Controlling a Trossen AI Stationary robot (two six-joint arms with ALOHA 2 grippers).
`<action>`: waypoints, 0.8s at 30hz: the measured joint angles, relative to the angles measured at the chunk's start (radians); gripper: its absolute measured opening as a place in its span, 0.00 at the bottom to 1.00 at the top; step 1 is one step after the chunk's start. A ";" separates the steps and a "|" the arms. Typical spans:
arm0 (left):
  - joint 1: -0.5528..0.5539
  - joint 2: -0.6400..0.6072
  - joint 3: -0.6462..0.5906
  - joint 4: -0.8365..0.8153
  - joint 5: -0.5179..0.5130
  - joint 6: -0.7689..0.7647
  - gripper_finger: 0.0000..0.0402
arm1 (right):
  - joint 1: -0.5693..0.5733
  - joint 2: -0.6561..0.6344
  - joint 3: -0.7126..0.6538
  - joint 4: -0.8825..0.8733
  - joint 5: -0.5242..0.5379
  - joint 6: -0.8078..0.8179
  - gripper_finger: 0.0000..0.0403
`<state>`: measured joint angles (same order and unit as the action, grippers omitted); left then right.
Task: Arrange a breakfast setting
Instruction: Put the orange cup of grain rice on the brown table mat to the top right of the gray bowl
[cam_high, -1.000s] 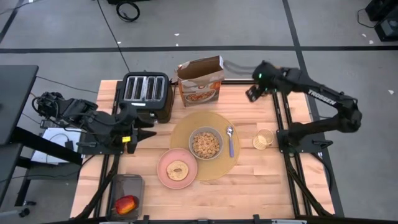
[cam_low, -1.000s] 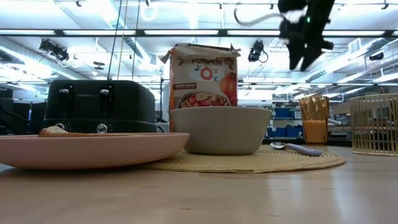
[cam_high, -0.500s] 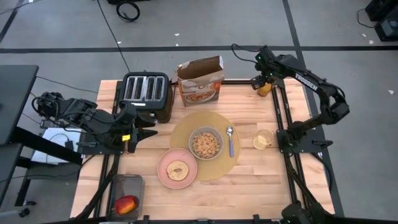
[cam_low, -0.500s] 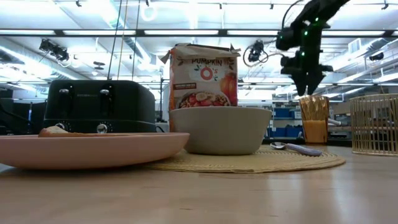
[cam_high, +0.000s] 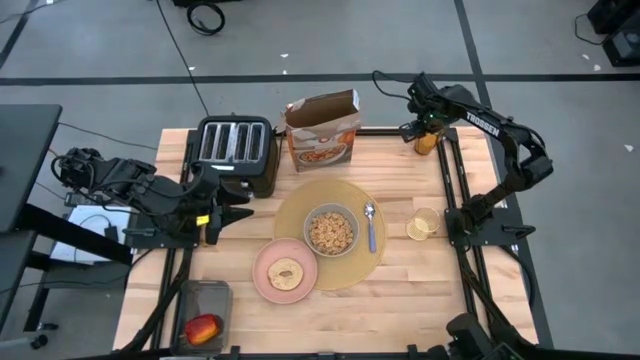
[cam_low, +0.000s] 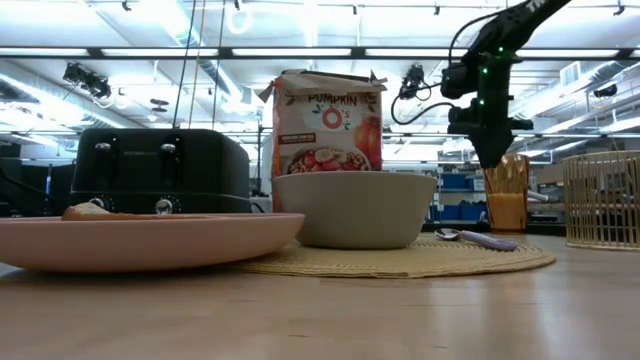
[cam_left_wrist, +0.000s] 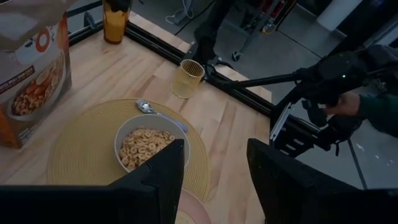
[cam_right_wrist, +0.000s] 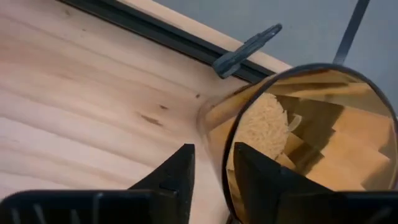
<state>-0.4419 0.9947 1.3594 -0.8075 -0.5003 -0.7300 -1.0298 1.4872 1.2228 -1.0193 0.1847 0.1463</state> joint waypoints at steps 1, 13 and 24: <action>0.000 0.000 0.000 0.001 0.000 0.000 0.45 | 0.000 0.000 0.000 0.001 -0.001 0.000 0.25; 0.000 0.000 0.000 0.000 0.000 -0.017 0.45 | 0.017 -0.027 0.014 -0.055 0.002 -0.045 0.04; -0.001 -0.006 0.000 -0.030 0.037 0.008 0.45 | 0.373 -0.193 0.165 -0.316 -0.151 -0.183 0.03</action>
<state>-0.4427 0.9882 1.3594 -0.8371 -0.4634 -0.7219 -0.6571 1.2943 1.3880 -1.3355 0.0337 -0.0371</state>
